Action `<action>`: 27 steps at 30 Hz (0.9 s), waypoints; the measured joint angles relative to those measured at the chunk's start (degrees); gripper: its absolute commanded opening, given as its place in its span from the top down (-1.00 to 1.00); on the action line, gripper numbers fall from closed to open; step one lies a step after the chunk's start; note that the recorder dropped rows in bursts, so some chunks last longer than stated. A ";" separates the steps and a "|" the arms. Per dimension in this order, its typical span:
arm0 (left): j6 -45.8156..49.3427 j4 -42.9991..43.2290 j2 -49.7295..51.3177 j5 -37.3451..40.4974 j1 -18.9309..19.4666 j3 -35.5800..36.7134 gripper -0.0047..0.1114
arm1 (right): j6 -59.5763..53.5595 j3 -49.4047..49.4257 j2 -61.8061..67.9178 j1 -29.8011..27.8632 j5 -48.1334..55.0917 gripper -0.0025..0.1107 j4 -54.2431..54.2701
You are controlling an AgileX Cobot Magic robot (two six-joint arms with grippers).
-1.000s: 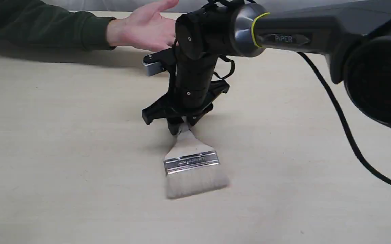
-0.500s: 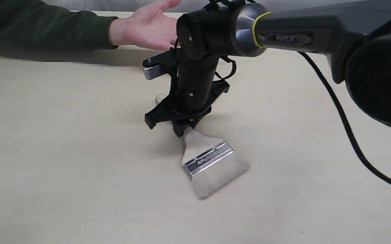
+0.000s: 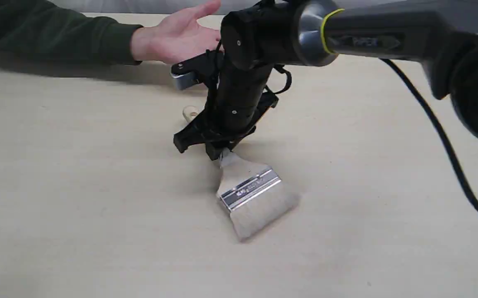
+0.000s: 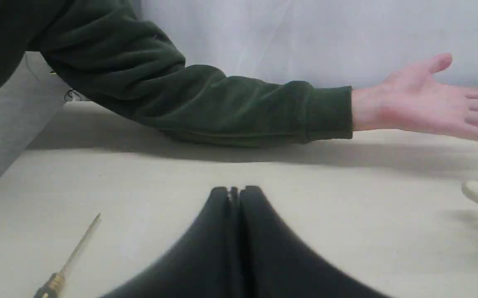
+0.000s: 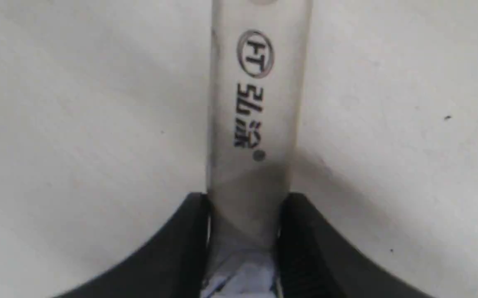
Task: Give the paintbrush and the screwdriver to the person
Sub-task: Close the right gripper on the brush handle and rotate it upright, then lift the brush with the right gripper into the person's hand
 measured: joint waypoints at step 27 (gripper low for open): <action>0.00 0.00 0.00 0.00 0.00 0.00 0.92 | 3.83 -1.44 -15.42 0.00 -10.27 0.88 -7.33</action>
